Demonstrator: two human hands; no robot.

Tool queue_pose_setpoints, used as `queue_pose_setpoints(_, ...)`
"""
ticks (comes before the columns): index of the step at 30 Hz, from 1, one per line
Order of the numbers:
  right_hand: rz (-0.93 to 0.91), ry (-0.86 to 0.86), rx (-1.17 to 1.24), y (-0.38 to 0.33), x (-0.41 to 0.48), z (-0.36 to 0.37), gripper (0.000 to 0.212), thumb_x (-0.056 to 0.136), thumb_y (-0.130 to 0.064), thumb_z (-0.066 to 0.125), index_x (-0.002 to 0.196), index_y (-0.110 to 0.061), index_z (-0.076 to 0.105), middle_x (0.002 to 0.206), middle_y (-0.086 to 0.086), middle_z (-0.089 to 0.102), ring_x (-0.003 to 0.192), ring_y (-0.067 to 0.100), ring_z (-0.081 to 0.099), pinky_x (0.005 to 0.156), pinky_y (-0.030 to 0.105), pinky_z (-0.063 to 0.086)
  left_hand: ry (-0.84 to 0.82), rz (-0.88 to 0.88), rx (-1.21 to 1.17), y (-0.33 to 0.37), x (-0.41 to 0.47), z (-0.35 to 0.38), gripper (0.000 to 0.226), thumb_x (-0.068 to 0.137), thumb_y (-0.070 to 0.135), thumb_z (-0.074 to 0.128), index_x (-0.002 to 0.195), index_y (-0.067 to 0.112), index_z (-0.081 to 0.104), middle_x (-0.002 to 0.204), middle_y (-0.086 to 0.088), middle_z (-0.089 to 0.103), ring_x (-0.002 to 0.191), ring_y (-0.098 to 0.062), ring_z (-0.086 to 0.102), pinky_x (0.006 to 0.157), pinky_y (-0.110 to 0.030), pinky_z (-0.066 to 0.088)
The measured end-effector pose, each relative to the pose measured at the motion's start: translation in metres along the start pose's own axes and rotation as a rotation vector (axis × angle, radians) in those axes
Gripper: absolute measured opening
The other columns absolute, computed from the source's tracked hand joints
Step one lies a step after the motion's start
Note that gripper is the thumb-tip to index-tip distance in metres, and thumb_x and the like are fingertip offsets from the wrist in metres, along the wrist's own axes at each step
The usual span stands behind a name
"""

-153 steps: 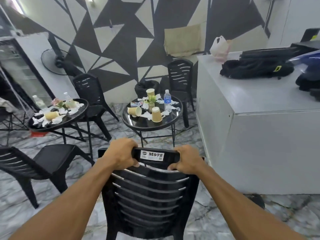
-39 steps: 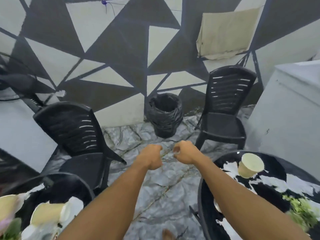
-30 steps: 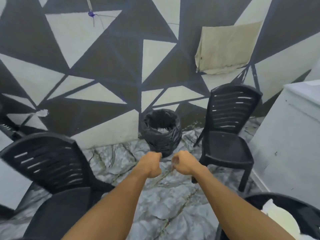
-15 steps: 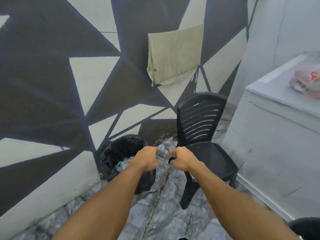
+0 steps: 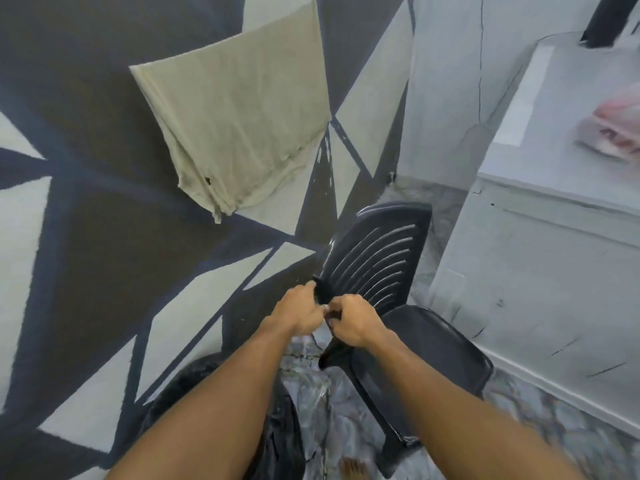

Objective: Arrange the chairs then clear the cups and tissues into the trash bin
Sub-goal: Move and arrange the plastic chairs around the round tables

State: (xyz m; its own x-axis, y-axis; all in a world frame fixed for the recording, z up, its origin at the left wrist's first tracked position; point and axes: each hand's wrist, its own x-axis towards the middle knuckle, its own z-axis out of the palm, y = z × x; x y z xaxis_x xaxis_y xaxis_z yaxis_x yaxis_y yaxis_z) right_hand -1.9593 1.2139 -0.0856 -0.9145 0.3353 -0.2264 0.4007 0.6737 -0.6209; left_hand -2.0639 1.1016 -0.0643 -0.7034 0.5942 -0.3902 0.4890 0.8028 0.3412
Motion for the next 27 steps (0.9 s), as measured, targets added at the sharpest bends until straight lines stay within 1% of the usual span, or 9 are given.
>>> queue_pose_setpoints(4, 0.07, 0.017, -0.005, 0.014, 0.044, -0.005, 0.032, 0.082, -0.02, 0.06, 0.112, -0.016, 0.068, 0.113, 0.007, 0.068, 0.106, 0.029, 0.061, 0.088, 0.04, 0.053, -0.028, -0.011, -0.094, 0.02, 0.067, -0.013, 0.081, 0.08, 0.015, 0.062, 0.151, 0.012, 0.023, 0.156, -0.013, 0.03, 0.139, -0.034, 0.034, 0.111, -0.045, 0.037)
queue_pose_setpoints(6, 0.117, 0.075, 0.04, 0.015, 0.057, -0.008, 0.023, 0.085, -0.022, 0.06, 0.105, -0.014, 0.066, 0.109, 0.01, 0.066, 0.104, 0.031, 0.061, 0.085, 0.04, 0.051, -0.074, -0.053, -0.235, 0.027, 0.08, -0.018, 0.07, 0.08, 0.007, 0.055, 0.146, 0.011, 0.036, 0.144, -0.012, 0.046, 0.126, -0.03, 0.047, 0.098, -0.032, 0.041)
queue_pose_setpoints(8, 0.202, 0.193, 0.132, 0.017, 0.065, -0.011, 0.02, 0.091, -0.031, 0.056, 0.095, -0.012, 0.061, 0.101, 0.012, 0.066, 0.097, 0.033, 0.061, 0.079, 0.038, 0.049, -0.032, 0.004, -0.275, 0.027, 0.088, -0.026, 0.037, 0.073, 0.006, 0.053, 0.107, 0.017, 0.066, 0.11, -0.01, 0.068, 0.098, -0.026, 0.061, 0.079, -0.029, 0.046)
queue_pose_setpoints(11, 0.365, 0.319, 0.28, 0.009, 0.066, -0.02, 0.041, 0.095, -0.048, 0.048, 0.103, -0.009, 0.058, 0.101, 0.011, 0.066, 0.098, 0.033, 0.061, 0.079, 0.039, 0.048, -0.144, 0.167, -0.191, 0.017, 0.101, -0.047, 0.025, 0.062, 0.006, 0.048, 0.07, 0.013, 0.071, 0.073, -0.005, 0.072, 0.082, -0.03, 0.07, 0.073, -0.036, 0.059)
queue_pose_setpoints(15, 0.556, 0.478, 0.432, -0.005, 0.052, -0.037, 0.066, 0.082, -0.064, 0.057, 0.113, -0.006, 0.06, 0.111, 0.01, 0.066, 0.102, 0.03, 0.061, 0.082, 0.037, 0.05, -0.513, 0.365, -0.179, 0.041, 0.084, -0.069, 0.039, 0.073, -0.011, 0.051, 0.094, 0.006, 0.078, 0.089, -0.009, 0.077, 0.089, -0.023, 0.075, 0.085, -0.042, 0.06)
queue_pose_setpoints(19, 0.686, 0.699, 0.447, -0.001, -0.007, -0.046, 0.022, 0.077, -0.024, 0.062, 0.088, -0.006, 0.056, 0.09, 0.01, 0.064, 0.08, 0.028, 0.06, 0.062, 0.031, 0.043, -0.733, 0.567, -0.006, 0.081, 0.043, -0.065, 0.044, 0.081, -0.015, 0.052, 0.112, 0.009, 0.074, 0.103, -0.005, 0.076, 0.097, -0.012, 0.073, 0.081, -0.029, 0.059)
queue_pose_setpoints(22, 0.681, 0.74, 0.455, 0.007, -0.064, -0.046, 0.012, 0.08, -0.017, 0.059, 0.089, -0.009, 0.054, 0.088, 0.01, 0.063, 0.077, 0.028, 0.061, 0.061, 0.034, 0.047, -0.36, 0.818, 0.2, 0.126, 0.026, -0.064, 0.035, 0.075, -0.004, 0.059, 0.101, 0.01, 0.077, 0.095, -0.004, 0.076, 0.093, -0.018, 0.071, 0.083, -0.035, 0.059)
queue_pose_setpoints(24, 0.691, 0.747, 0.481, 0.015, -0.105, -0.047, 0.017, 0.082, -0.016, 0.057, 0.099, -0.011, 0.057, 0.091, 0.009, 0.065, 0.081, 0.028, 0.063, 0.067, 0.039, 0.054, -0.12, 0.975, 0.291, 0.168, 0.008, -0.061, 0.052, 0.074, 0.004, 0.063, 0.125, 0.016, 0.065, 0.113, -0.007, 0.07, 0.109, -0.023, 0.064, 0.092, -0.038, 0.055)
queue_pose_setpoints(27, 0.692, 0.797, 0.533, 0.029, -0.178, -0.049, 0.036, 0.079, -0.014, 0.053, 0.114, -0.014, 0.059, 0.1, 0.006, 0.068, 0.09, 0.024, 0.065, 0.079, 0.04, 0.056, -0.118, 1.288, 0.532, 0.237, -0.032, -0.045, 0.085, 0.08, 0.022, 0.075, 0.152, 0.025, 0.031, 0.147, -0.011, 0.045, 0.136, -0.031, 0.038, 0.107, -0.046, 0.041)
